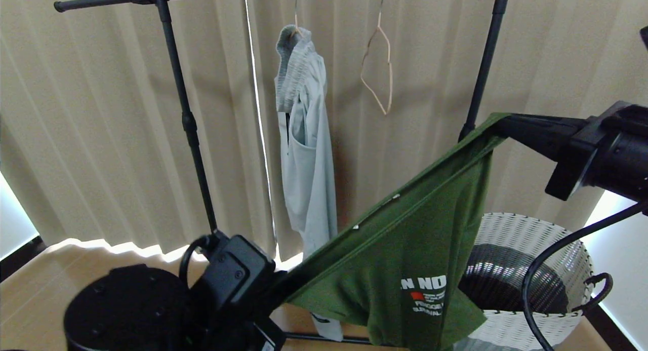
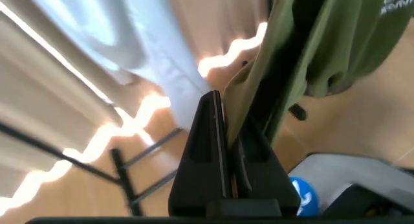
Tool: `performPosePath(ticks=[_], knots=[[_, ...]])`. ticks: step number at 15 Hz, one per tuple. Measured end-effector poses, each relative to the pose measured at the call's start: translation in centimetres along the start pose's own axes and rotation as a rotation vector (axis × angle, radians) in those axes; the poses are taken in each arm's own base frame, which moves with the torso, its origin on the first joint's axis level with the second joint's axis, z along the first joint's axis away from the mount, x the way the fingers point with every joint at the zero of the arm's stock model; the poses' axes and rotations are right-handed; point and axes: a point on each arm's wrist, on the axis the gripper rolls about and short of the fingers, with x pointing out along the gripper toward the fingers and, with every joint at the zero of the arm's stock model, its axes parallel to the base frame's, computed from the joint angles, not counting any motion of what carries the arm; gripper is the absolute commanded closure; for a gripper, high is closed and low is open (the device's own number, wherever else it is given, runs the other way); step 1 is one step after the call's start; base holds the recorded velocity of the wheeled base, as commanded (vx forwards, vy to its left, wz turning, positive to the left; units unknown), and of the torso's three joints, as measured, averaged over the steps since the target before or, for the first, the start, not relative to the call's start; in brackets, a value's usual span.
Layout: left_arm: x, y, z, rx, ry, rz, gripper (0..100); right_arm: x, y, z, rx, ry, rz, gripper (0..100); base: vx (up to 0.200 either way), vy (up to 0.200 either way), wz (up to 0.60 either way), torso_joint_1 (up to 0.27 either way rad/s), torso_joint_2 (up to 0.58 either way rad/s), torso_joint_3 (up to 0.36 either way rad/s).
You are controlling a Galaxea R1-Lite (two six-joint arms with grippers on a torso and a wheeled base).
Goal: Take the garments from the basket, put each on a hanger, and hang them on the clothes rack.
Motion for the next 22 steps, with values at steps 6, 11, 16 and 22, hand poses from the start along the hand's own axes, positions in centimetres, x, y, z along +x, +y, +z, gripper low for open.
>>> performPosePath(ticks=[6, 11, 16, 22], knots=[[-4.6, 5.6, 12.7, -0.072, -0.181, 0.118, 100, -0.6, -0.4, 2.3, 0.054, -0.166, -0.011, 100, 0.0, 0.0, 0.0, 0.0, 0.0, 0.0], [-6.8, 8.5, 19.0, -0.044, -0.268, 0.198, 100, 0.1, -0.9, 4.0, 0.05, -0.205, -0.03, 100, 0.0, 0.0, 0.0, 0.0, 0.0, 0.0], [-4.4, 7.6, 16.6, -0.01, -0.158, 0.191, 100, 1.4, -1.2, 2.0, 0.046, -0.132, -0.05, 100, 0.0, 0.0, 0.0, 0.0, 0.0, 0.0], [-3.9, 7.5, 16.5, -0.011, -0.157, 0.188, 100, 1.9, -1.4, 1.4, 0.042, -0.11, -0.063, 100, 0.0, 0.0, 0.0, 0.0, 0.0, 0.0]])
